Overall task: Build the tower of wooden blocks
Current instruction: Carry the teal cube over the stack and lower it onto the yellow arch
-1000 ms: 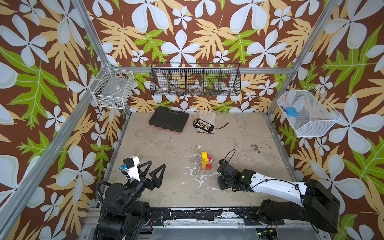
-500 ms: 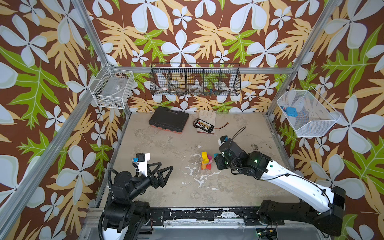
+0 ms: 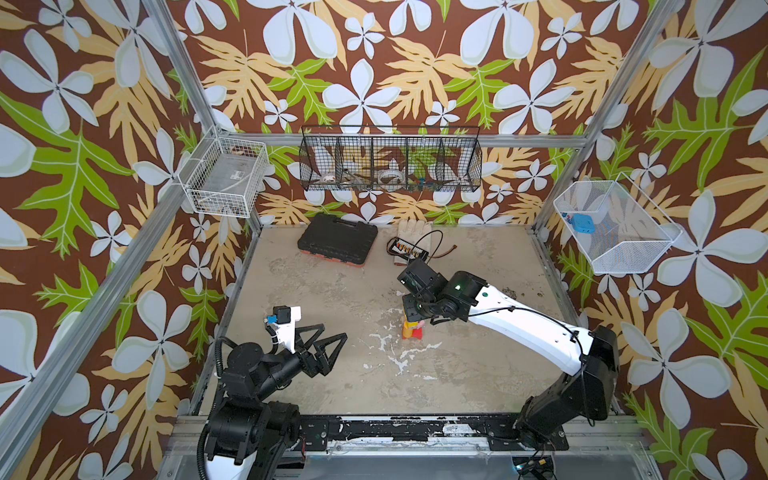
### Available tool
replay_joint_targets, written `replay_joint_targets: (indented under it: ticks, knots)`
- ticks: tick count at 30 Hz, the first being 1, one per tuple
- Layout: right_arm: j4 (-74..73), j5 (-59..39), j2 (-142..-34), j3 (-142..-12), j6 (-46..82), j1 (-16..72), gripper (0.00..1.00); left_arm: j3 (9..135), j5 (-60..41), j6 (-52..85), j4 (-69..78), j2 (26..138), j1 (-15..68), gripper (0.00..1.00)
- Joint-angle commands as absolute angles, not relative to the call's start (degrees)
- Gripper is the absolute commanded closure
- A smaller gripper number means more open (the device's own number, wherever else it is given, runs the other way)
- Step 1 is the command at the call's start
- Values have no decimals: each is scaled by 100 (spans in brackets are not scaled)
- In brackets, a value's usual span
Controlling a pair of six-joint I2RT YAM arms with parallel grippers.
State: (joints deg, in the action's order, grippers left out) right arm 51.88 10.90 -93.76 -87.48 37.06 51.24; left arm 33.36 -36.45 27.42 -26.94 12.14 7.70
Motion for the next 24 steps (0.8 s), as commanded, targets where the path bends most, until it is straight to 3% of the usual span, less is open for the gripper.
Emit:
replay_joint_targets:
  ticks: [1, 24]
  knots:
    - [5410, 1233, -9473, -8885, 3681, 5124, 100, 3331, -3639, 2751, -2523, 1197, 776, 0]
    - [5798, 1372, -10026, -9194, 3771, 5282, 98, 3330, -3568, 2760, -2522, 1129, 776, 0]
